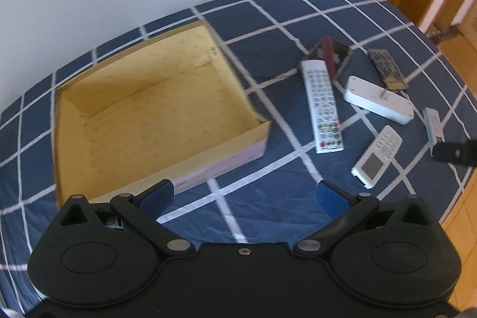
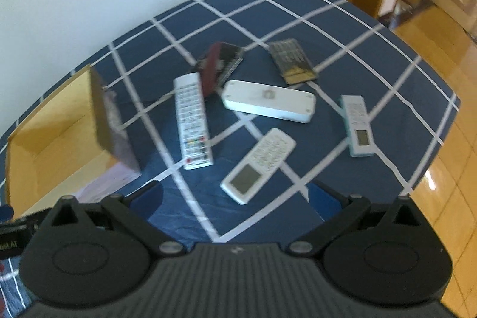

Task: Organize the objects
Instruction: 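Move the right gripper toward the white power strip on the bed, then lower the right gripper onto the white power strip and close it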

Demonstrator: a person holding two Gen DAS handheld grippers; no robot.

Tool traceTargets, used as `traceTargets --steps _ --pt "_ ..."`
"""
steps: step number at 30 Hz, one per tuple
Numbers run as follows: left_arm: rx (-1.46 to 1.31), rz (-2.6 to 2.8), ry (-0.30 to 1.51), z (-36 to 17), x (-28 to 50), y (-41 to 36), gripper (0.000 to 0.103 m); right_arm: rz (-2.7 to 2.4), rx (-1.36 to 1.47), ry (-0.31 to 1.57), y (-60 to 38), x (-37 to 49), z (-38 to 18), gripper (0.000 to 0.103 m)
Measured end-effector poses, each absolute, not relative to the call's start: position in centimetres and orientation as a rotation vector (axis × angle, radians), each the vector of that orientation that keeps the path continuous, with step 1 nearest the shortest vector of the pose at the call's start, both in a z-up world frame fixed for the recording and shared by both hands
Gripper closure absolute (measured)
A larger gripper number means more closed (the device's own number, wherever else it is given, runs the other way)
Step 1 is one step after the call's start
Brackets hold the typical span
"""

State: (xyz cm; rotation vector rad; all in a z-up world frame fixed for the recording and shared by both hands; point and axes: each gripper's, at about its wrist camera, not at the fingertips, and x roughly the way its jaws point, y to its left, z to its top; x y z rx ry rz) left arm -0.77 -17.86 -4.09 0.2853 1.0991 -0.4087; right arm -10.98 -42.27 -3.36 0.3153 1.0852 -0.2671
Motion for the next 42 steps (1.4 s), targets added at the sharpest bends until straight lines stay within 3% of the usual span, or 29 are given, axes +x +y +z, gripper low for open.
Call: traceTargets --steps 22,42 --pt "0.468 -0.539 1.216 -9.3 5.6 -34.4 0.000 -0.364 0.543 1.182 -55.2 -2.2 -8.2 0.000" --pt "0.562 -0.678 1.354 -17.1 10.8 -44.9 0.000 -0.379 0.612 1.310 -58.7 5.5 -15.7 0.001"
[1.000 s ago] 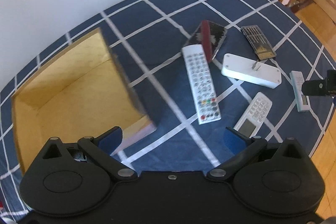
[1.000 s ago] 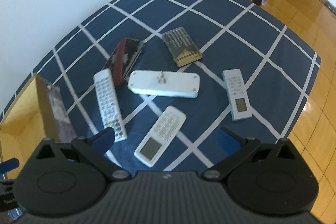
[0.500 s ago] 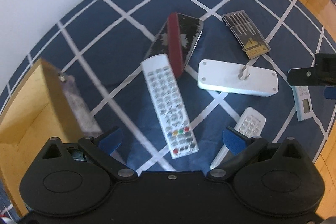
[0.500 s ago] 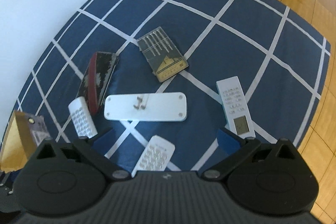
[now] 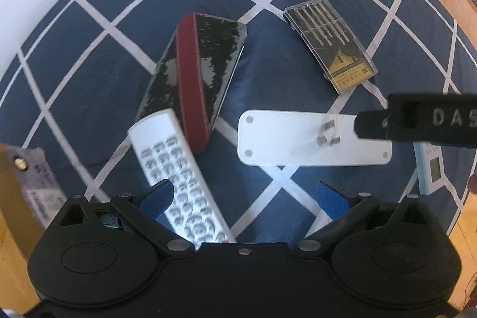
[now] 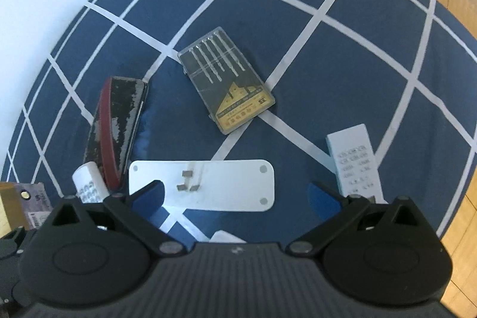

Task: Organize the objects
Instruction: 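Lower the right gripper onto the white power strip and close it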

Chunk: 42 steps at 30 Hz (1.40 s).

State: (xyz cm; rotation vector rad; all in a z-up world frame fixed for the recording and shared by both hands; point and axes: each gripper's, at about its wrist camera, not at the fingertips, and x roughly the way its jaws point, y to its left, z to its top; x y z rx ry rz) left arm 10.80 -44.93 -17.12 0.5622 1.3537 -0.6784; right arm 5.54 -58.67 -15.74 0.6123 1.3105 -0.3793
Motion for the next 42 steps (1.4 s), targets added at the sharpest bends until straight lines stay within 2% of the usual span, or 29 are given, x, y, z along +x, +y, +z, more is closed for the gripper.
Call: traceTargets --steps 22,26,30,31,36,42 --pt "0.560 -0.802 1.431 -21.0 13.4 -48.5 0.000 -0.402 0.667 1.392 -59.2 7.3 -20.9 0.004" --pt "0.555 -0.813 1.438 -21.2 13.2 -48.4 0.001 -0.373 0.685 1.400 -59.1 7.4 -21.2 0.014" --pt "0.544 -0.824 1.448 -21.1 13.1 -48.5 0.005 -0.368 0.677 1.397 -59.2 7.4 -21.1 0.015" --pt "0.539 -0.825 1.456 -21.2 13.1 -48.6 0.011 -0.367 0.683 1.395 -59.3 7.4 -21.1 0.015" --pt "0.524 -0.830 1.472 -21.1 13.3 -48.5 0.024 -0.362 0.694 1.397 -59.5 7.3 -21.0 0.015" --pt "0.522 -0.843 1.476 -21.3 13.5 -48.6 0.023 -0.365 0.722 1.402 -60.0 7.4 -21.2 0.014"
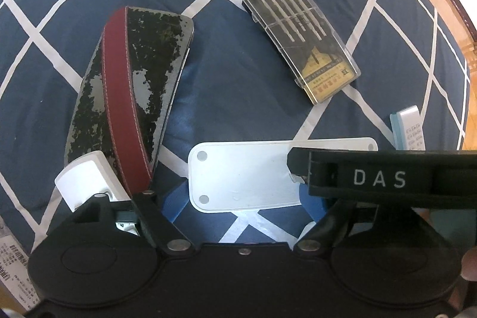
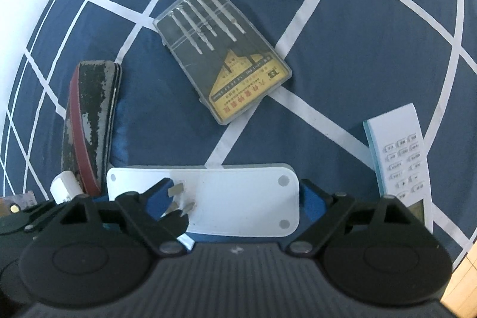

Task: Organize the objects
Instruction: 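Lower the right gripper onto the white power strip and close it, then lift the power strip with the right gripper and carry it over the box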

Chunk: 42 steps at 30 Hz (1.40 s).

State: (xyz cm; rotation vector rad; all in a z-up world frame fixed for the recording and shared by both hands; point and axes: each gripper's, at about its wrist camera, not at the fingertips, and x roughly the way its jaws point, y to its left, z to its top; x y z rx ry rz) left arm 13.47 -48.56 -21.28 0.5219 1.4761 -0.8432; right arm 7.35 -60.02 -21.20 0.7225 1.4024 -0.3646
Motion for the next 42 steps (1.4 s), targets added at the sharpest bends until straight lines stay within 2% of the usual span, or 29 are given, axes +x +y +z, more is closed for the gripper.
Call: traceTargets --steps 21,27,29,42 --pt "0.521 -0.764 1.468 -20.3 12.8 -47.9 0.023 -0.331 0.669 1.406 -60.6 8.4 -19.4 0.016" --pt "0.495 -0.720 1.436 -18.3 12.5 -46.6 0.023 -0.283 0.640 1.379 -60.7 8.5 -17.4 0.016" --pt "0.485 -0.702 1.422 -17.3 12.3 -46.1 0.023 -0.266 0.629 1.363 -54.8 6.3 -16.5 0.016" --pt "0.412 -0.591 1.327 -11.6 9.7 -41.3 0.023 -0.134 0.543 1.279 -52.8 5.9 -13.0 0.016"
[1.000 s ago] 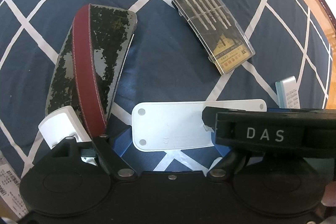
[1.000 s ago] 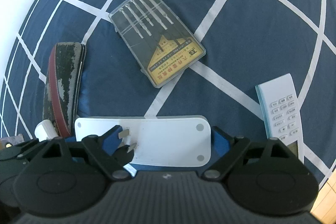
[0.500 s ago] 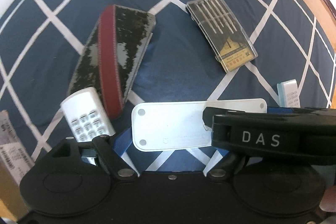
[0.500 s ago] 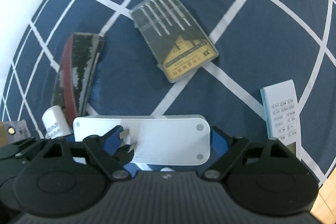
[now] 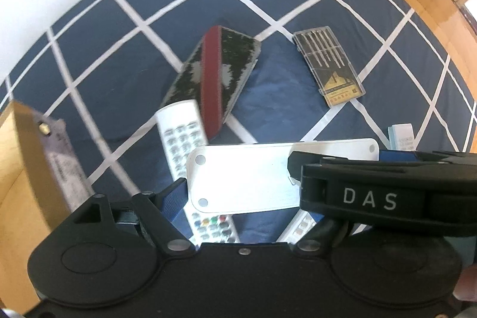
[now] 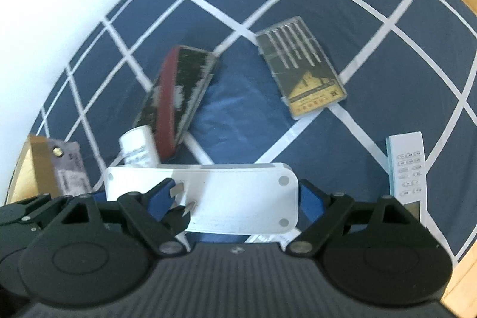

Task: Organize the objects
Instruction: 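Lift the power strip with the right gripper and carry it over the box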

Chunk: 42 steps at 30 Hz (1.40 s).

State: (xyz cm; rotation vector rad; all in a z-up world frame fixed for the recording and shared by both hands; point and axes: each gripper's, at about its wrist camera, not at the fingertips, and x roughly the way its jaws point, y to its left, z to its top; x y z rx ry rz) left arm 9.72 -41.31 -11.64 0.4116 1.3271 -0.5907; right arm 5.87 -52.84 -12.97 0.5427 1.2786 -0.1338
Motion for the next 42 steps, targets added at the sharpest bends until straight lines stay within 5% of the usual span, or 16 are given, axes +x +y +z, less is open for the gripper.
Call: traceTargets --steps 42 --pt "0.080 -0.204 1.232 -5.3 11.5 -12.7 0.024 0.277 0.209 1.219 -25.3 6.4 -5.9 0.016"
